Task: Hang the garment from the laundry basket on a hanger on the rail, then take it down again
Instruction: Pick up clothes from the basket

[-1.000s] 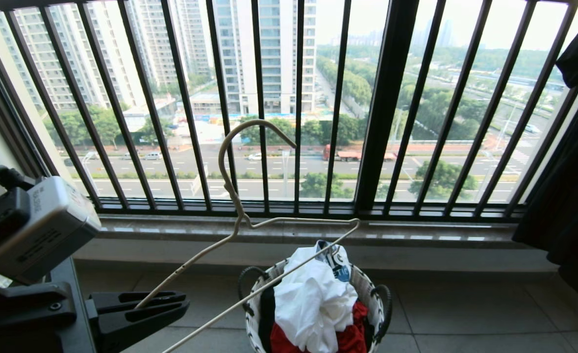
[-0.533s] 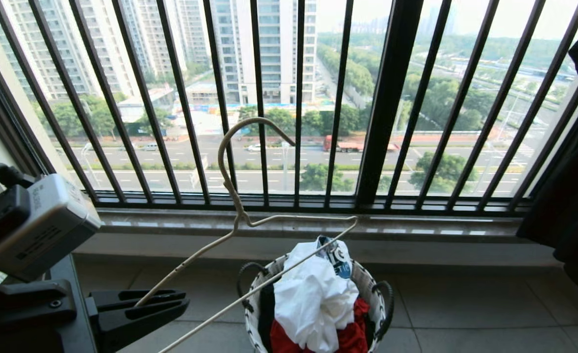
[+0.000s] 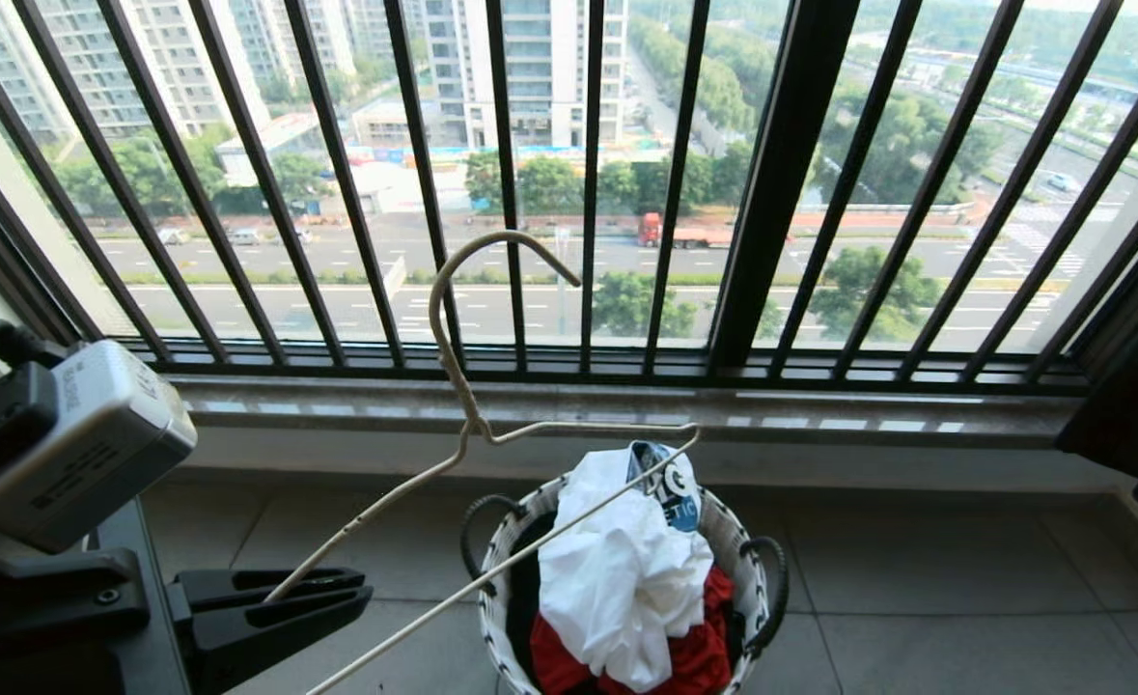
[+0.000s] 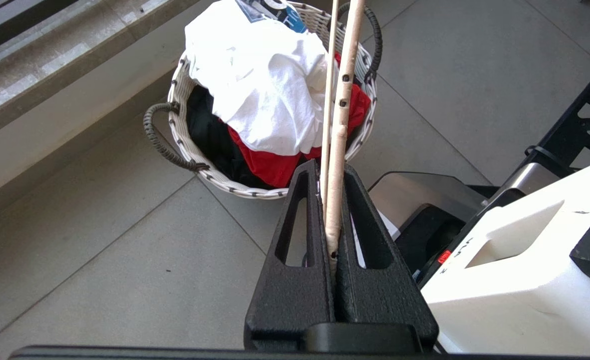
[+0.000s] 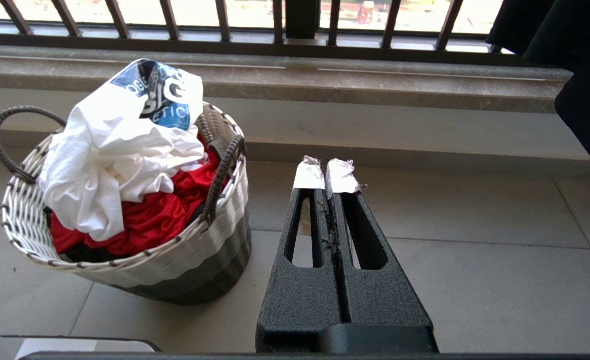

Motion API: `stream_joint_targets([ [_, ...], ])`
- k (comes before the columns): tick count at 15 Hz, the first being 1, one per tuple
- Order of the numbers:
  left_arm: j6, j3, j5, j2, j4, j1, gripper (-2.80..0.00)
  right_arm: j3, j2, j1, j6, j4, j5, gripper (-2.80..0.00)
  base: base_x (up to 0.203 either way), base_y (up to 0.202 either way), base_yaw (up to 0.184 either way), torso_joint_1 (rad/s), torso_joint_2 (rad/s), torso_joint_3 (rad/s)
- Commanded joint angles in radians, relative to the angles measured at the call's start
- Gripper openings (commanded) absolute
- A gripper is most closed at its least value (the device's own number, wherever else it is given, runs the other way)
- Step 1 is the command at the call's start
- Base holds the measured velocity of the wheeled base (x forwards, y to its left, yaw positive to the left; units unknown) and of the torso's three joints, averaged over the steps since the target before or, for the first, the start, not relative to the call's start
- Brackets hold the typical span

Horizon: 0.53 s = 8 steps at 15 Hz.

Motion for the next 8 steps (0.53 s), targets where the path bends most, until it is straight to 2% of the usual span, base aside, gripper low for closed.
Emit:
stream_joint_targets([
  [1,0.009,0.002,0.0,-0.001,0.002,-0.001,-2.8,0.0,0.0,0.0,0.0,0.0,0.0,-2.8,0.0,0.0,0.0,-0.004,0.0,-0.206],
  [8,0.019,0.011,0.0,-0.023,0.002,-0.002,-2.8,0.0,0.0,0.0,0.0,0.0,0.0,-2.8,0.0,0.0,0.0,0.001,0.0,-0.197],
])
